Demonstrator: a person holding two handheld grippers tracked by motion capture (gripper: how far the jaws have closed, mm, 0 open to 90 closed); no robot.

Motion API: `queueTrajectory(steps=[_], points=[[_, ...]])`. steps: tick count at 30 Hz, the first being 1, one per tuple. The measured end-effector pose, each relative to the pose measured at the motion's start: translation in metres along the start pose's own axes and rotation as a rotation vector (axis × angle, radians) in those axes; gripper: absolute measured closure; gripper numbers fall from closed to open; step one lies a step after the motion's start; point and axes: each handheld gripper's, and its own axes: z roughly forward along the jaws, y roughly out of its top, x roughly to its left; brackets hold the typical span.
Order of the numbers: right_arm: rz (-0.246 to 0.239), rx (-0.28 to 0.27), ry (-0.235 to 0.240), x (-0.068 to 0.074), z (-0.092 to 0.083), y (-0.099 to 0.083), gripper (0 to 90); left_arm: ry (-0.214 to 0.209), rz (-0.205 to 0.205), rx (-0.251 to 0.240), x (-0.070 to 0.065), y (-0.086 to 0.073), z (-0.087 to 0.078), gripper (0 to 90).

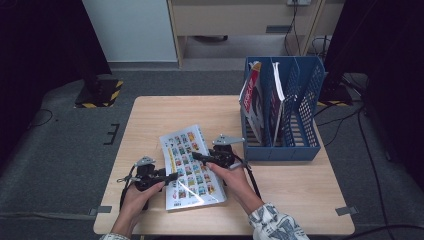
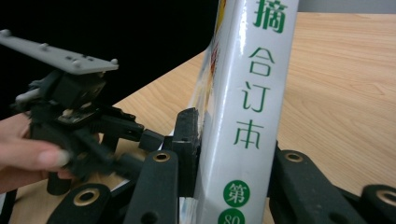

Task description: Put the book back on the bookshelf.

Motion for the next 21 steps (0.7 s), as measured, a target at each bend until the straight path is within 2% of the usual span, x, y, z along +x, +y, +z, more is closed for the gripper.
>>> queueTrajectory(steps=[4, 8, 16, 21], points=[[-0.04, 0.023, 0.027, 0.006, 0.002, 0.003, 66.2, 0.015, 0.0, -0.005, 0.0, 0.001, -0.002, 55.6], [-0.094, 0.069, 0.001, 0.009, 0.004, 0.006, 60.2, 0.034, 0.005, -0.014, -0.002, 0.001, -0.003, 62.8], [-0.097, 0.156, -0.011, 0.009, 0.012, 0.01, 54.2, 0.042, 0.009, -0.008, -0.004, 0.003, -0.003, 66.4], [-0.126, 0.195, -0.033, 0.013, 0.018, 0.013, 52.3, 0.052, 0.025, -0.004, -0.006, 0.005, -0.003, 67.0]])
